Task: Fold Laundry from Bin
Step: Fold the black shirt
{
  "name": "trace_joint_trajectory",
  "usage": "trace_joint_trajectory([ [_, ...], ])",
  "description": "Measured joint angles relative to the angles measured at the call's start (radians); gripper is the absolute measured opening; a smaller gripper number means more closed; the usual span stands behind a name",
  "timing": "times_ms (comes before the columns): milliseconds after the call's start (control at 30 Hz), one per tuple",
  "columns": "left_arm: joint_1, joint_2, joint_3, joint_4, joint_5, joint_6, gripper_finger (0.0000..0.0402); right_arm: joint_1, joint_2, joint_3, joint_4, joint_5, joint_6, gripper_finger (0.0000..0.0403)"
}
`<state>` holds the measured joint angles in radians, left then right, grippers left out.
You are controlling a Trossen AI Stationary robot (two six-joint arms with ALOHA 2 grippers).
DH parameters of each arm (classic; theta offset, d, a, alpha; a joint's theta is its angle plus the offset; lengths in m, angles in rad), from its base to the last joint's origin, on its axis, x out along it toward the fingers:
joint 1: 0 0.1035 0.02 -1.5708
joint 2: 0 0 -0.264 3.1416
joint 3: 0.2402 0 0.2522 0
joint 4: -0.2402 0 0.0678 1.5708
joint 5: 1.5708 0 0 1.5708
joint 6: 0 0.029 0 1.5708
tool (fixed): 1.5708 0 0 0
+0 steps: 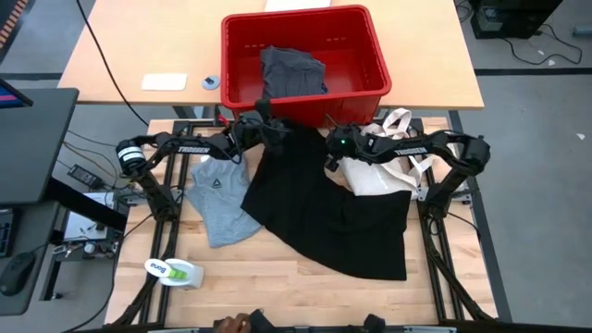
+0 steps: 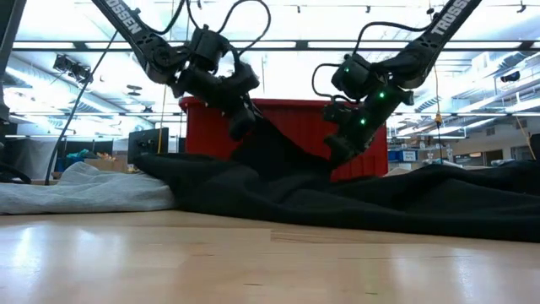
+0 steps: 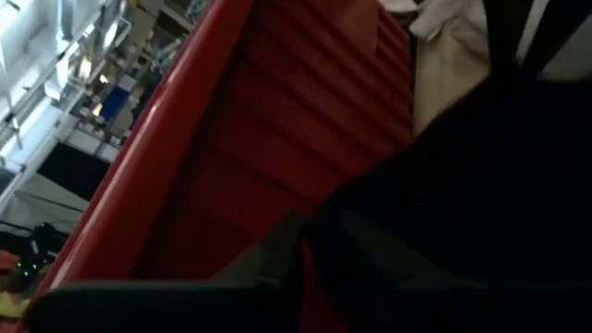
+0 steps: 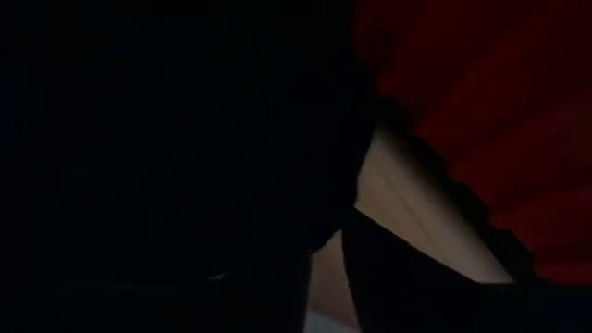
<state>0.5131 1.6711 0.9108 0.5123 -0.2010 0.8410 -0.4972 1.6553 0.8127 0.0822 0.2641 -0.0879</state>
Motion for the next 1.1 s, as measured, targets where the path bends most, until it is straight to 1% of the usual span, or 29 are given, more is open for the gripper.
trace_joint_trajectory([
  [67, 0.000, 0.016, 0.000, 0.037, 0.010, 0.011, 0.0106, -0.010, 0.004, 0.000, 0.000, 0.016, 0.034, 0.0102],
  [133, 0.002, 0.030, -0.001, 0.067, 0.027, 0.022, 0.0142, -0.018, -0.004, 0.000, -0.042, 0.023, 0.060, 0.0124],
  [233, 0.007, 0.032, -0.001, 0.066, 0.038, 0.055, 0.0195, -0.024, -0.029, 0.000, -0.084, 0.023, 0.077, 0.0149],
  [267, 0.007, 0.032, -0.002, 0.063, 0.022, 0.071, 0.0211, -0.024, -0.037, 0.000, -0.100, 0.022, 0.077, 0.0155],
  [333, 0.000, 0.016, -0.003, 0.052, -0.050, 0.066, 0.0239, -0.022, -0.055, 0.000, -0.140, 0.012, 0.077, 0.0165],
  [433, -0.031, -0.041, -0.004, 0.012, -0.202, 0.002, 0.0262, -0.018, -0.105, 0.000, -0.202, -0.019, 0.097, 0.0170],
  [467, -0.044, -0.068, -0.003, -0.031, -0.225, -0.021, 0.0264, -0.013, -0.124, 0.000, -0.226, -0.041, 0.111, 0.0171],
  [533, -0.073, -0.125, -0.001, -0.173, -0.230, -0.089, 0.0266, 0.010, -0.160, 0.000, -0.275, -0.115, 0.126, 0.0170],
  [600, -0.096, -0.176, -0.001, -0.350, -0.188, -0.197, 0.0263, 0.057, -0.181, 0.000, -0.298, -0.205, 0.131, 0.0170],
  [667, -0.108, -0.202, -0.001, -0.520, -0.108, -0.346, 0.0257, 0.125, -0.179, 0.000, -0.310, -0.256, 0.138, 0.0170],
  [733, -0.108, -0.213, -0.001, -0.678, 0.019, -0.476, 0.0250, 0.208, -0.164, -0.009, -0.304, -0.270, 0.146, 0.0170],
  [767, -0.112, -0.213, -0.002, -0.728, 0.084, -0.522, 0.0247, 0.253, -0.155, -0.012, -0.307, -0.274, 0.149, 0.0170],
  [833, -0.125, -0.213, -0.002, -0.823, 0.215, -0.589, 0.0240, 0.339, -0.143, -0.014, -0.320, -0.279, 0.167, 0.0169],
  [900, -0.155, -0.213, -0.002, -0.888, 0.309, -0.640, 0.0234, 0.425, -0.137, -0.014, -0.328, -0.263, 0.211, 0.0169],
  [933, -0.178, -0.213, -0.002, -0.909, 0.328, -0.652, 0.0230, 0.465, -0.136, -0.014, -0.333, -0.247, 0.242, 0.0169],
  [1000, -0.229, -0.213, -0.002, -0.930, 0.327, -0.672, 0.0223, 0.542, -0.127, -0.014, -0.330, -0.190, 0.324, 0.0169],
  [1100, -0.317, -0.198, -0.002, -0.908, 0.325, -0.698, 0.0212, 0.644, -0.112, -0.014, -0.339, -0.126, 0.458, 0.0169],
])
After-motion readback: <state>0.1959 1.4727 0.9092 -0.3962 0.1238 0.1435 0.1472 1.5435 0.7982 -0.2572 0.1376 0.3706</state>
